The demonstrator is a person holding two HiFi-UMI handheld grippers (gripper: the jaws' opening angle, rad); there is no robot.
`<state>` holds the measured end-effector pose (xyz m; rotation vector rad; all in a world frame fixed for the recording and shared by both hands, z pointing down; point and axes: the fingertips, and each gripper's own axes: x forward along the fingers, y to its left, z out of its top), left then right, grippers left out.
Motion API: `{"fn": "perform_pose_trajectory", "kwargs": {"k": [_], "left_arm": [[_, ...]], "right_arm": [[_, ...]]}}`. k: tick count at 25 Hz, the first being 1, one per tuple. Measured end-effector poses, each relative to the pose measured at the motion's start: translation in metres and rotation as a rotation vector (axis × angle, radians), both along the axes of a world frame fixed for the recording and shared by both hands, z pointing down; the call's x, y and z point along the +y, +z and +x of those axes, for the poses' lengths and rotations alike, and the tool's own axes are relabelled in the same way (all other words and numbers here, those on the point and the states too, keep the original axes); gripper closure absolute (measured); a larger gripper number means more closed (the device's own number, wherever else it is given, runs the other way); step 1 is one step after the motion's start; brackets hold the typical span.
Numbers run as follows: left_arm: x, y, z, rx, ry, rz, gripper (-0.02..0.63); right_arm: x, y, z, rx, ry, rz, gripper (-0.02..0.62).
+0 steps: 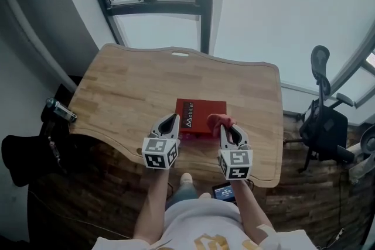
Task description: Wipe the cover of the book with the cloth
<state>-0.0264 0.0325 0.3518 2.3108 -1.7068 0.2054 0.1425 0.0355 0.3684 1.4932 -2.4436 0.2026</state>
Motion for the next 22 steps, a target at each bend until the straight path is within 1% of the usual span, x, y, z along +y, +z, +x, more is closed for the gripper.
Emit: {"fn": "perform_pose_trajectory", "kwargs": {"k": [3, 6, 11, 16, 22], "left_arm": [[0.006, -0.004, 0.001, -0.026, -0.008, 0.009, 0.592], [0.009, -0.006, 0.001, -0.041, -0.014, 0.017, 0.592], [0.016, -0.009, -0.003, -0.044, -0.039, 0.023, 0.592], [0.025, -0.007, -0.001, -0.048, -0.021, 0.016, 0.592], [0.033, -0.008, -0.006, -0.048, -0.027, 0.026, 0.592]], "right_arm": [[0.006, -0.006, 0.002, -0.005, -0.006, 0.019, 0.540], [0.011, -0.004, 0.002, -0.022, -0.006, 0.006, 0.540], [0.018, -0.003, 0.003, -0.030, -0.007, 0.000, 0.540], [0.026, -0.001, 0.001, -0.031, -0.015, -0.012, 0.540], [0.032, -0.004, -0.002, -0.038, -0.018, -0.009, 0.540]]}}
